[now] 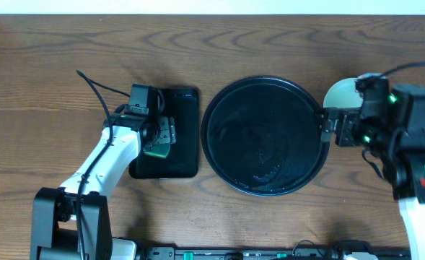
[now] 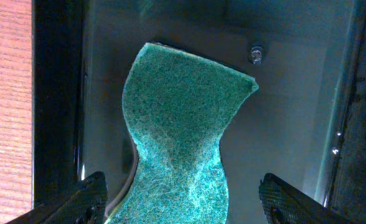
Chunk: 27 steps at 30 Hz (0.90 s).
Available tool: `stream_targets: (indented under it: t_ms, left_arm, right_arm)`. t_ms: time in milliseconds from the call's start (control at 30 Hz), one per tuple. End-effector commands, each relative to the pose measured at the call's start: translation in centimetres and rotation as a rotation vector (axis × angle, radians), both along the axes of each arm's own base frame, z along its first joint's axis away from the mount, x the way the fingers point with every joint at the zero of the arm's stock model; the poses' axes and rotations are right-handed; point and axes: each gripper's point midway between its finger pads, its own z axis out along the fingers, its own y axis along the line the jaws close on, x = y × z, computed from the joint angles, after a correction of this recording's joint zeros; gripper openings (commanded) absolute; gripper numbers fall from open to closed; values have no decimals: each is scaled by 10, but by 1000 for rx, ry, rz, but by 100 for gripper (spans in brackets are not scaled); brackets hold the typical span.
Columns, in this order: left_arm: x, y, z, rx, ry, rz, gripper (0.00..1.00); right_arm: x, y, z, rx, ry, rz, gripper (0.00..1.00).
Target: Clean dirty plates on tray and stack at the side
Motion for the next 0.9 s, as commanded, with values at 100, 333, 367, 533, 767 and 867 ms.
stream_targets:
  t_ms: [100, 333, 367, 533, 767, 867]
  left_arm:
    - [-5, 2, -7, 12, 21, -8, 79]
    - [-5, 2, -7, 12, 21, -8, 79]
    - [-5, 2, -7, 12, 21, -8, 79]
    - [-5, 2, -7, 12, 21, -8, 79]
    - [-5, 2, -7, 12, 21, -8, 79]
    - [-5, 2, -7, 12, 21, -8, 79]
  right_arm:
    - [-26, 2, 44, -7, -164, 16, 99]
    - [-61, 0, 75, -12, -299, 13, 99]
    - [-67, -4, 77, -38, -316, 5, 99]
    - [-100, -7, 101, -53, -447, -9, 99]
    - [-136, -8, 104, -49, -560, -12, 99]
    - [-146, -8, 89, -49, -575, -13, 99]
